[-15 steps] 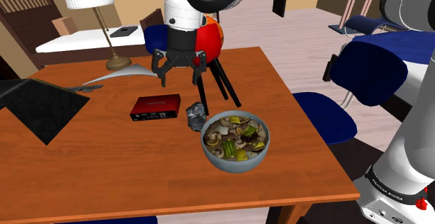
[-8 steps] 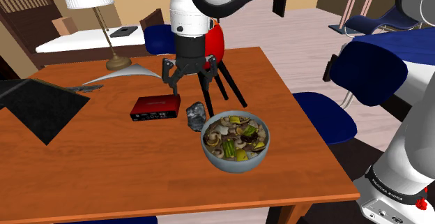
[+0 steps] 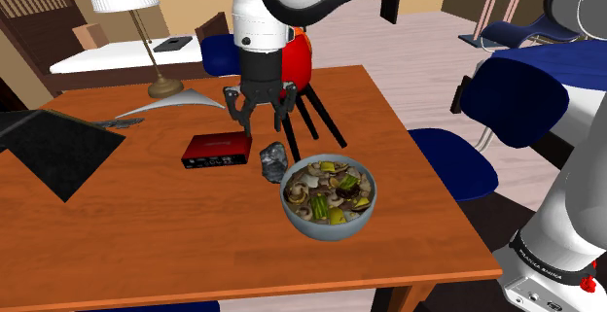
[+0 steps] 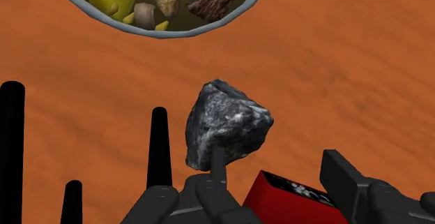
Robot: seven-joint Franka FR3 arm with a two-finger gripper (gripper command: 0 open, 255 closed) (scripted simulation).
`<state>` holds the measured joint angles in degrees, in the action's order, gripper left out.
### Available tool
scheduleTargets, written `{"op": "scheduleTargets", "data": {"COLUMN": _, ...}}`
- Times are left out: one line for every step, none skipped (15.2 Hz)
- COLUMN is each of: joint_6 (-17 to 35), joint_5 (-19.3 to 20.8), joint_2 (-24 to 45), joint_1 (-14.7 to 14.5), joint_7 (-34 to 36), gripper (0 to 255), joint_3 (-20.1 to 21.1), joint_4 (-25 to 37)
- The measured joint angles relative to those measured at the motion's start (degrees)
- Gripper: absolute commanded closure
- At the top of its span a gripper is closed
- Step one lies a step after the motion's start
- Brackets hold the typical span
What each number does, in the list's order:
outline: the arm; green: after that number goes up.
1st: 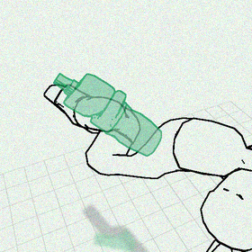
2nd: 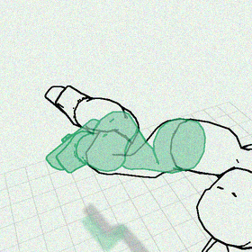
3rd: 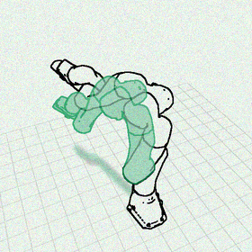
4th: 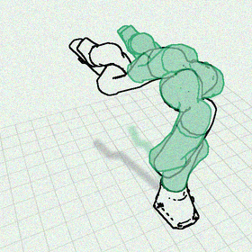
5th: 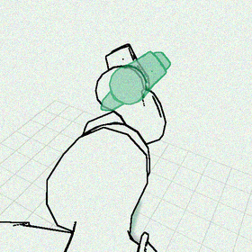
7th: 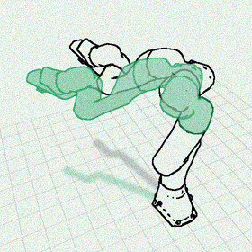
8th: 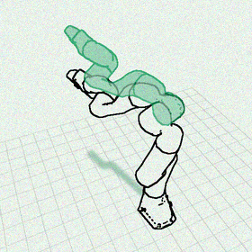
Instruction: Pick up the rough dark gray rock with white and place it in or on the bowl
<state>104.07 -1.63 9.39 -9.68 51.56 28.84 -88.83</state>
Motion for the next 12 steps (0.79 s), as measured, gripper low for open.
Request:
{"op": "scheduleTargets", "data": {"joint_6": -0.9, "joint_5": 0.3, "joint_2": 0.9, "joint_1": 0.2, "joint_7": -0.7, "gripper": 255, "joint_3": -0.2, "joint_4": 1.4}}
{"op": "scheduleTargets", "data": {"joint_6": -1.3, "joint_5": 1.3, "joint_2": 2.4, "joint_1": -0.1, "joint_7": -0.4, "gripper": 255, "joint_3": -0.4, "joint_4": 3.3}}
{"op": "scheduleTargets", "data": {"joint_6": -1.5, "joint_5": 2.3, "joint_2": 4.2, "joint_1": -0.7, "joint_7": 0.2, "gripper": 255, "joint_3": -0.4, "joint_4": 5.3}}
{"op": "scheduleTargets", "data": {"joint_6": -1.8, "joint_5": 3.3, "joint_2": 6.1, "joint_1": -1.5, "joint_7": 1.0, "gripper": 255, "joint_3": -0.3, "joint_4": 7.5}}
{"op": "scheduleTargets", "data": {"joint_6": -1.9, "joint_5": 3.6, "joint_2": 7.1, "joint_1": -1.5, "joint_7": 0.7, "gripper": 255, "joint_3": -0.3, "joint_4": 8.9}}
{"op": "scheduleTargets", "data": {"joint_6": -1.1, "joint_5": 3.7, "joint_2": 7.2, "joint_1": -1.2, "joint_7": 0.1, "gripper": 255, "joint_3": -0.5, "joint_4": 9.0}}
{"op": "scheduleTargets", "data": {"joint_6": -0.6, "joint_5": 3.8, "joint_2": 7.9, "joint_1": -1.0, "joint_7": -0.1, "gripper": 255, "joint_3": -0.7, "joint_4": 9.9}}
{"op": "scheduleTargets", "data": {"joint_6": -0.4, "joint_5": 4.1, "joint_2": 8.9, "joint_1": -1.2, "joint_7": 0.0, "gripper": 255, "joint_3": -0.8, "joint_4": 11.2}}
{"op": "scheduleTargets", "data": {"joint_6": -0.3, "joint_5": 4.1, "joint_2": 8.9, "joint_1": -1.2, "joint_7": 0.0, "gripper": 0, "joint_3": -0.7, "joint_4": 11.3}}
{"op": "scheduleTargets", "data": {"joint_6": -0.3, "joint_5": 4.1, "joint_2": 8.9, "joint_1": -1.3, "joint_7": 0.0, "gripper": 0, "joint_3": -0.7, "joint_4": 11.2}}
{"op": "scheduleTargets", "data": {"joint_6": -0.2, "joint_5": 4.0, "joint_2": 8.1, "joint_1": -1.2, "joint_7": 0.7, "gripper": 0, "joint_3": -0.7, "joint_4": 9.9}}
{"op": "scheduleTargets", "data": {"joint_6": 0.1, "joint_5": 4.0, "joint_2": 6.7, "joint_1": -1.3, "joint_7": 1.9, "gripper": 0, "joint_3": -0.7, "joint_4": 8.1}}
